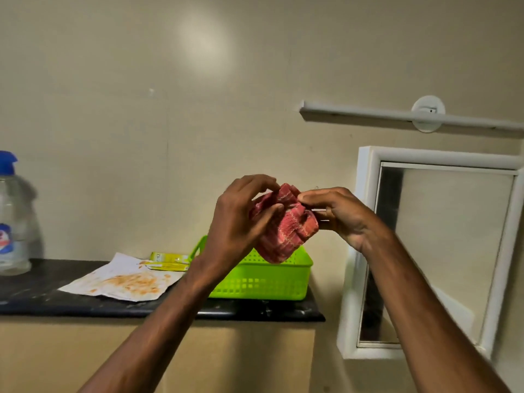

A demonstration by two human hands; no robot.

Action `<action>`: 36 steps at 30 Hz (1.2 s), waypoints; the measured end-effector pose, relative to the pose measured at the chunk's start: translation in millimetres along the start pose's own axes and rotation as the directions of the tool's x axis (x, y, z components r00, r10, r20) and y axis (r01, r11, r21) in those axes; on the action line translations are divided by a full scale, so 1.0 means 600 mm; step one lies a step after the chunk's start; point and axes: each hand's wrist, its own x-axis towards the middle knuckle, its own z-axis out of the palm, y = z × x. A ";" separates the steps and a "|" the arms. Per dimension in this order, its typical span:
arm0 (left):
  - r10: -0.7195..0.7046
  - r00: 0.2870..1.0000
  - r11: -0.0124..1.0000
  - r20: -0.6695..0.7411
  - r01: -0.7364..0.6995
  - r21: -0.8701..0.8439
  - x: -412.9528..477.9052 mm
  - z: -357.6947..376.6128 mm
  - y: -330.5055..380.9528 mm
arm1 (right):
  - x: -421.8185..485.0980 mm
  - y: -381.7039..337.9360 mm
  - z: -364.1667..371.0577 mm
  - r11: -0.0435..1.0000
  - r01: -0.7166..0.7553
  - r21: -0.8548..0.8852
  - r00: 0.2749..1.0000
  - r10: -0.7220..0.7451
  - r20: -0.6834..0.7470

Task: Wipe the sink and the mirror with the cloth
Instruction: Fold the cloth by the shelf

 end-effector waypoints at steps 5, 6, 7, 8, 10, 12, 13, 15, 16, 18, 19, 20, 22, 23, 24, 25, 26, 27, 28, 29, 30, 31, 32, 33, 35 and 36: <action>0.002 0.999 1.000 -0.045 -0.002 0.003 -0.024 -0.012 0.003 | 0.047 -0.004 0.028 0.997 0.070 -0.016 0.982 -0.072 -0.175; -0.015 1.000 0.999 0.021 0.016 -0.034 -0.025 -0.014 0.004 | 0.058 -0.007 0.030 0.996 0.089 -0.023 0.972 -0.092 -0.217; -0.034 0.995 0.997 0.091 0.040 -0.059 -0.024 -0.014 0.005 | 0.070 -0.011 0.031 0.994 0.107 -0.029 0.961 -0.111 -0.254; -0.059 0.989 0.996 0.138 0.067 -0.056 -0.022 -0.013 0.006 | 0.083 -0.015 0.032 0.992 0.123 -0.036 0.950 -0.128 -0.284; -0.117 0.987 0.993 0.109 0.118 -0.008 -0.012 -0.010 0.003 | 0.106 -0.026 0.032 0.988 0.148 -0.050 0.937 -0.156 -0.312; -0.143 0.989 0.989 -0.043 0.145 0.044 0.010 -0.007 -0.011 | 0.125 -0.035 0.033 0.983 0.173 -0.062 0.937 -0.183 -0.297; -0.149 0.984 0.982 -0.094 0.159 0.104 0.027 -0.004 -0.021 | 0.132 -0.039 0.034 0.980 0.185 -0.073 0.938 -0.199 -0.283; -0.240 0.969 0.946 -0.062 0.247 0.209 0.066 -0.001 -0.047 | 0.141 -0.043 0.038 0.973 0.214 -0.089 0.939 -0.230 -0.256; -0.336 0.942 0.922 -0.003 0.330 0.203 0.087 -0.001 -0.058 | 0.144 -0.045 0.040 0.970 0.229 -0.083 0.941 -0.242 -0.236; -0.495 0.856 0.868 0.147 0.479 0.131 0.125 -0.005 -0.078 | 0.144 -0.048 0.042 0.967 0.249 -0.047 0.949 -0.254 -0.188; -0.516 0.827 0.857 0.222 0.504 0.112 0.136 -0.006 -0.086 | 0.141 -0.047 0.040 0.967 0.252 -0.033 0.952 -0.254 -0.169; -0.504 0.819 0.863 0.275 0.491 0.117 0.140 -0.005 -0.093 | 0.137 -0.043 0.037 0.968 0.250 -0.026 0.955 -0.251 -0.157; -0.455 0.841 0.890 0.294 0.425 0.162 0.129 0.004 -0.099 | 0.129 -0.025 0.028 0.972 0.230 -0.041 0.962 -0.233 -0.140; -0.436 0.855 0.899 0.281 0.400 0.179 0.118 0.012 -0.099 | 0.124 -0.013 0.023 0.975 0.216 -0.054 0.966 -0.221 -0.133; -0.424 0.866 0.903 0.264 0.383 0.193 0.105 0.021 -0.097 | 0.120 0.001 0.020 0.977 0.202 -0.065 0.969 -0.209 -0.129; -0.419 0.873 0.904 0.249 0.375 0.206 0.091 0.032 -0.097 | 0.117 0.013 0.016 0.979 0.188 -0.073 0.972 -0.196 -0.128; -0.424 0.875 0.900 0.235 0.377 0.219 0.082 0.042 -0.097 | 0.116 0.022 0.013 0.981 0.174 -0.081 0.973 -0.183 -0.137; -0.434 0.873 0.894 0.224 0.386 0.225 0.076 0.050 -0.098 | 0.116 0.029 0.011 0.983 0.161 -0.088 0.973 -0.173 -0.152; -0.439 0.873 0.892 0.210 0.397 0.217 0.076 0.057 -0.098 | 0.118 0.032 0.008 0.983 0.156 -0.092 0.971 -0.170 -0.168; -0.436 0.880 0.894 0.191 0.399 0.202 0.079 0.061 -0.097 | 0.120 0.033 0.006 0.983 0.162 -0.090 0.967 -0.176 -0.182; -0.419 0.892 0.902 0.166 0.389 0.188 0.084 0.063 -0.095 | 0.123 0.031 0.003 0.980 0.178 -0.086 0.961 -0.192 -0.198; -0.389 0.911 0.914 0.139 0.362 0.182 0.091 0.065 -0.093 | 0.127 0.029 0.001 0.976 0.201 -0.084 0.952 -0.215 -0.217; -0.350 0.929 0.927 0.117 0.326 0.187 0.099 0.067 -0.092 | 0.131 0.027 -0.002 0.970 0.227 -0.085 0.941 -0.241 -0.237; -0.310 0.945 0.937 0.103 0.286 0.201 0.107 0.069 -0.091 | 0.136 0.026 -0.004 0.964 0.251 -0.090 0.930 -0.266 -0.255; -0.257 0.960 0.942 0.108 0.224 0.251 0.118 0.074 -0.089 | 0.142 0.031 -0.008 0.955 0.278 -0.102 0.911 -0.296 -0.288; -0.249 0.960 0.938 0.125 0.207 0.276 0.117 0.077 -0.088 | 0.144 0.037 -0.007 0.954 0.276 -0.117 0.906 -0.299 -0.300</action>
